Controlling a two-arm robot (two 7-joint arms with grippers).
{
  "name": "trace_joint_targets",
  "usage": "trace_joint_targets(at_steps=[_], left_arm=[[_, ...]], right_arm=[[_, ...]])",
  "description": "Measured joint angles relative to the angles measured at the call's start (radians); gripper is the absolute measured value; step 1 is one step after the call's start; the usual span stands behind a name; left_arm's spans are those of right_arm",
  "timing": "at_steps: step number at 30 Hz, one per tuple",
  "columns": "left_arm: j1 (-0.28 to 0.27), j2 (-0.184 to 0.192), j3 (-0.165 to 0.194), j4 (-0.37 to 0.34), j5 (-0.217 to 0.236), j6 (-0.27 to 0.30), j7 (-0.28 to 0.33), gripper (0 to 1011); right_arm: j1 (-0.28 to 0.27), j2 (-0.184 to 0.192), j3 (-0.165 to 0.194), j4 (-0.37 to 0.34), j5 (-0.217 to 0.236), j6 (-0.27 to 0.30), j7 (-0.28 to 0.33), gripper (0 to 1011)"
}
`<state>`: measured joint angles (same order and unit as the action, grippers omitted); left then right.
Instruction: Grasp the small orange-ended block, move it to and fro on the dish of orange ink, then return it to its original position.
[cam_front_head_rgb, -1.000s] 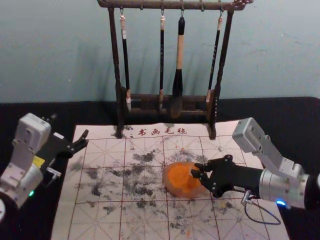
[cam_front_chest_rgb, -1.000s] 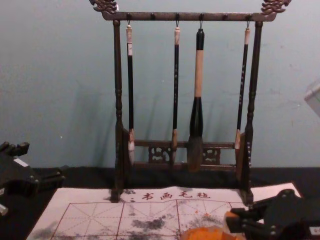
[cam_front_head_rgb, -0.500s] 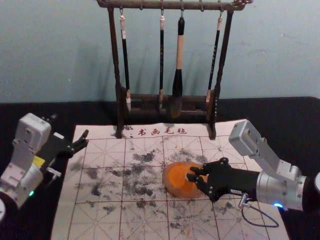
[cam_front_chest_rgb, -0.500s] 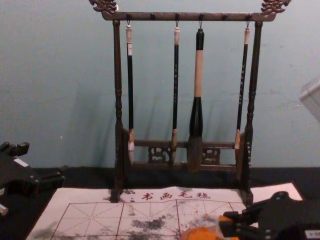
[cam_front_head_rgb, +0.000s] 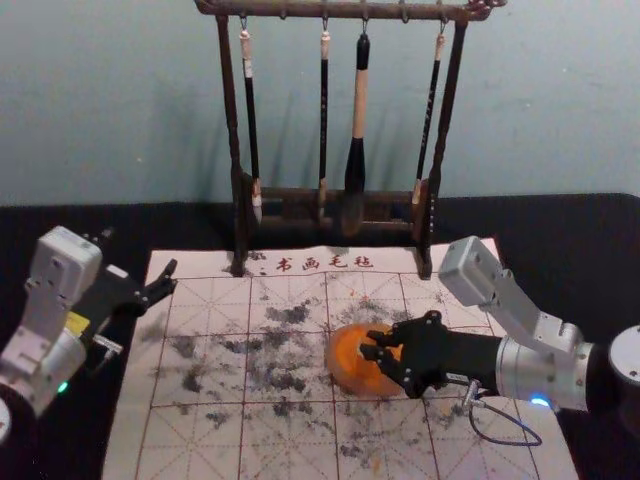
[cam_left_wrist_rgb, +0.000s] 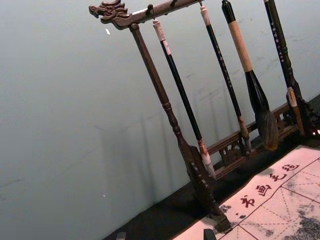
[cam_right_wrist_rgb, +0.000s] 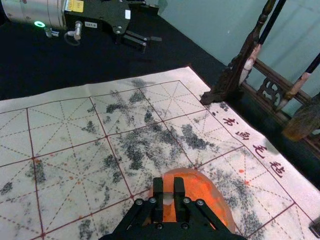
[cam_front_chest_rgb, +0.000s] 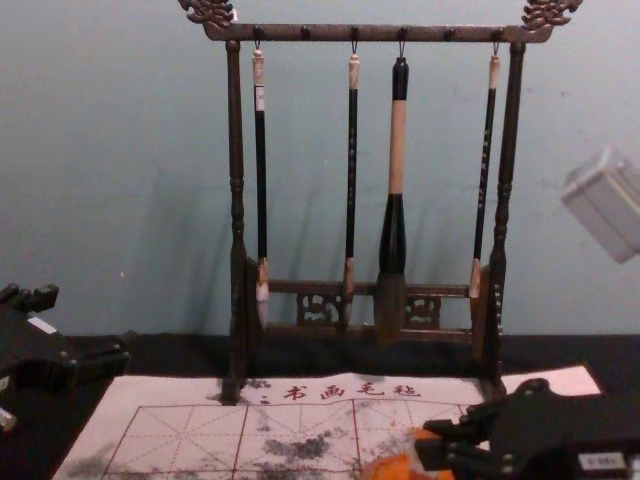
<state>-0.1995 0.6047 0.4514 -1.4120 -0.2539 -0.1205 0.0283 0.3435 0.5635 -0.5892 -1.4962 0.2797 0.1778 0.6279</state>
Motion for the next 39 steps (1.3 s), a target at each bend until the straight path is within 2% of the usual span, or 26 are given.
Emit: trace_joint_targets(at_steps=[9, 18, 30, 39], left_arm=[[0.000, 0.000, 0.000, 0.000, 0.000, 0.000, 0.000, 1002], [0.000, 0.000, 0.000, 0.000, 0.000, 0.000, 0.000, 1001], [0.000, 0.000, 0.000, 0.000, 0.000, 0.000, 0.000, 1001], [0.000, 0.000, 0.000, 0.000, 0.000, 0.000, 0.000, 1001]], right_arm=[[0.039, -0.028, -0.014, 0.050, -0.010, 0.002, 0.003, 78], [0.059, -0.041, -0.002, 0.080, -0.015, 0.008, -0.012, 78], [0.054, -0.033, 0.013, 0.078, -0.008, 0.014, -0.020, 78], [0.033, -0.013, 0.024, 0.043, -0.014, 0.027, -0.036, 78]])
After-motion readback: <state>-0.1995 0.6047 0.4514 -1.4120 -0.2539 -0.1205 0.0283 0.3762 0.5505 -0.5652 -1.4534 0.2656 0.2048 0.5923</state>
